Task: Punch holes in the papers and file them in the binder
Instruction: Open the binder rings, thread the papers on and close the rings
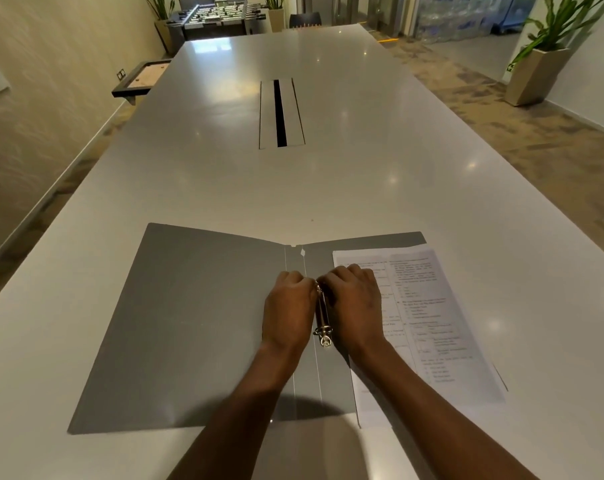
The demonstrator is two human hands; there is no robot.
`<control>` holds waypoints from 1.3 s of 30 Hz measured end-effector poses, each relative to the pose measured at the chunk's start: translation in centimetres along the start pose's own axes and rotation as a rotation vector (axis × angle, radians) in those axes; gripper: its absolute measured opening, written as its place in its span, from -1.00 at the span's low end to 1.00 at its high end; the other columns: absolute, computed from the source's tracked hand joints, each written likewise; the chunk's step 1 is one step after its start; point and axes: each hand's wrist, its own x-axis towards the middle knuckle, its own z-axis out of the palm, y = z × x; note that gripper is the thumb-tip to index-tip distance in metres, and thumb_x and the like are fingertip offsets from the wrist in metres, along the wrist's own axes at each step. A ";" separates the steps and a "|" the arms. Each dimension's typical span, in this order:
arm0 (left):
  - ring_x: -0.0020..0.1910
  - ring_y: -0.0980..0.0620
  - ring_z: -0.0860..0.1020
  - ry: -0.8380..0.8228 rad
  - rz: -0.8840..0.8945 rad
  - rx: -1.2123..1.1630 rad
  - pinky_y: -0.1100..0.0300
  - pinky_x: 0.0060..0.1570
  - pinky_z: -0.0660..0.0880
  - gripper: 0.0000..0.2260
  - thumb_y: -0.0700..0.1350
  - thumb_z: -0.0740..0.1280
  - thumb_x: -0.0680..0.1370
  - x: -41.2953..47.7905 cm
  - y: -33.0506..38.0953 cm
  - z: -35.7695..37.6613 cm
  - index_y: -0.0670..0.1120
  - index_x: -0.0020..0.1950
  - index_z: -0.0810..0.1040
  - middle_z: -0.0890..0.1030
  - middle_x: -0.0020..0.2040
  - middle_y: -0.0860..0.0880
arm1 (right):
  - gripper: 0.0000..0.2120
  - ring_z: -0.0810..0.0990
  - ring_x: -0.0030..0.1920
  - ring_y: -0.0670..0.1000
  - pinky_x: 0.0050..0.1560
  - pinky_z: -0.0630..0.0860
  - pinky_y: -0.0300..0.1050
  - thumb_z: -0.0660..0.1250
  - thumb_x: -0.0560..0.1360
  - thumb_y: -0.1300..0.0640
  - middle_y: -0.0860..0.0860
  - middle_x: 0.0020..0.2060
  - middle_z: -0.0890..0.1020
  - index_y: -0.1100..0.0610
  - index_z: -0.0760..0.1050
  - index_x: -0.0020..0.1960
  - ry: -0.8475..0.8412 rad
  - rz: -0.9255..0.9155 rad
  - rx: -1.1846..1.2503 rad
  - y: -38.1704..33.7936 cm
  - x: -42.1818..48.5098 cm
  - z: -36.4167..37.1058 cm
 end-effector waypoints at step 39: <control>0.06 0.08 0.59 0.047 -0.076 -0.232 0.37 0.10 0.53 -0.68 -0.27 0.37 0.64 2.0 2.1 -2.3 -0.17 0.40 0.61 0.62 0.31 -0.14 | -0.69 0.61 0.27 0.03 0.34 0.51 0.02 0.43 0.57 0.03 -0.02 0.27 0.66 0.02 0.63 0.30 -0.075 0.208 0.142 6.9 -5.2 -8.9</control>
